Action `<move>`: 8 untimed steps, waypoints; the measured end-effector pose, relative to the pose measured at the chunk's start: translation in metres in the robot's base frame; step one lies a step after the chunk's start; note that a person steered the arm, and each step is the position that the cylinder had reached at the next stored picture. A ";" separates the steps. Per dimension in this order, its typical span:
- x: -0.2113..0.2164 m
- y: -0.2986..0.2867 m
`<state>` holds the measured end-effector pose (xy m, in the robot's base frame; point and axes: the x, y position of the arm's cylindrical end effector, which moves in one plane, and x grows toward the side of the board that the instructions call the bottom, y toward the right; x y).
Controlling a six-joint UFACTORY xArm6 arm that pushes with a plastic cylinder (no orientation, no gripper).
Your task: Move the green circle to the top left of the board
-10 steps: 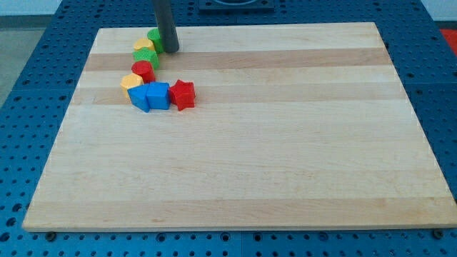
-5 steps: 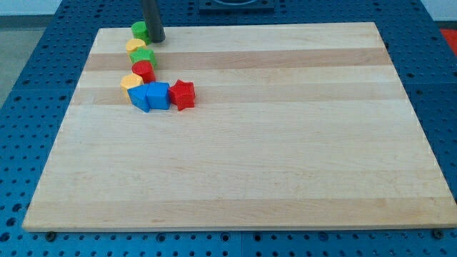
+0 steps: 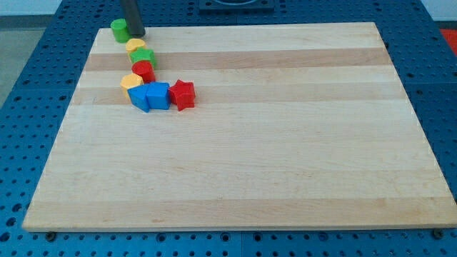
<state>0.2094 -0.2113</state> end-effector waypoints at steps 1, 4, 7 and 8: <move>0.000 0.004; 0.002 -0.009; 0.030 -0.018; 0.035 -0.028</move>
